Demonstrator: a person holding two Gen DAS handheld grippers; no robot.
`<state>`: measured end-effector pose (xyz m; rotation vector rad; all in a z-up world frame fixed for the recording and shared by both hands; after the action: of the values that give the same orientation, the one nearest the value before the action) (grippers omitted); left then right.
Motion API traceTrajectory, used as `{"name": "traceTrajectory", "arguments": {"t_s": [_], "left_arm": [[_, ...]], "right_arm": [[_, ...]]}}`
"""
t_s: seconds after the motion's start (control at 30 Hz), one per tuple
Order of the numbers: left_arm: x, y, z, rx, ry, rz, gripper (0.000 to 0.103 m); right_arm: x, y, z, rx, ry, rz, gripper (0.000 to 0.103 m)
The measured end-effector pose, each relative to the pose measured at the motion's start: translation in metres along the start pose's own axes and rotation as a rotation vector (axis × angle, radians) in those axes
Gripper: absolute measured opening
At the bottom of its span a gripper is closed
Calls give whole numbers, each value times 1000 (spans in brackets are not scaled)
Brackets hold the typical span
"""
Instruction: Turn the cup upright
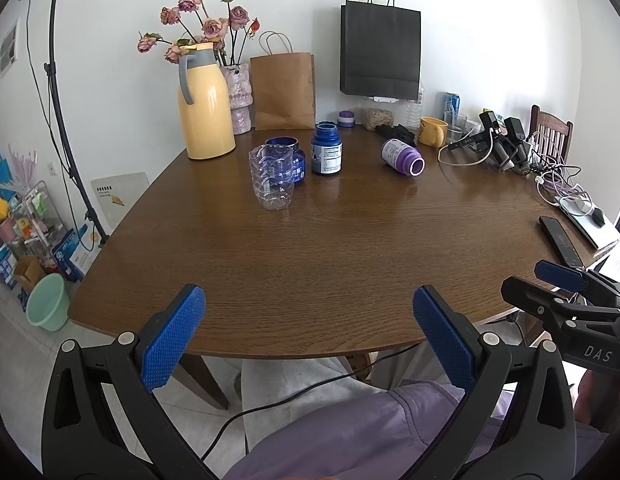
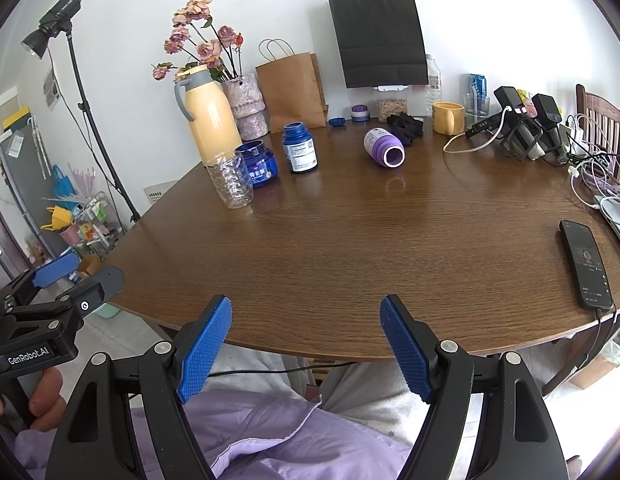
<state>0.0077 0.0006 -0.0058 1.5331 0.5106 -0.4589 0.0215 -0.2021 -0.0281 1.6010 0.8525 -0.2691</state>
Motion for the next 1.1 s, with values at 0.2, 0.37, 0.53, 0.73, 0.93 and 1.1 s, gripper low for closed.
{"name": "traceTrajectory", "arguments": {"t_s": [0.2, 0.37, 0.53, 0.73, 0.93, 1.1], "left_arm": [[0, 0, 0, 0, 1, -1, 103], [4, -5, 5, 0, 0, -1, 103], [4, -8, 4, -2, 2, -2, 103], [3, -8, 3, -2, 3, -3, 103], [3, -8, 3, -1, 2, -3, 103], [3, -8, 3, -2, 2, -5, 103]], "right_arm": [[1, -2, 0, 1, -1, 0, 80], [1, -2, 0, -1, 0, 0, 80], [1, -2, 1, 0, 0, 0, 80], [1, -1, 1, 0, 0, -1, 80], [1, -1, 1, 0, 0, -1, 80], [1, -2, 1, 1, 1, -2, 80]]}}
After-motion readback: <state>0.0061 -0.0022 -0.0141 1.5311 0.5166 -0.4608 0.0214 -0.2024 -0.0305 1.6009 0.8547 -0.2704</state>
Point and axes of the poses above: each gripper's, at about its wrist camera, not at the fingertips, and x roughly the way its jaws point, z to its right, y to its top, the point moved 1 cm from there along x, roughly the way its jaws point, and after that the axes turned 2 degrees about y, right-handed, at the moved point
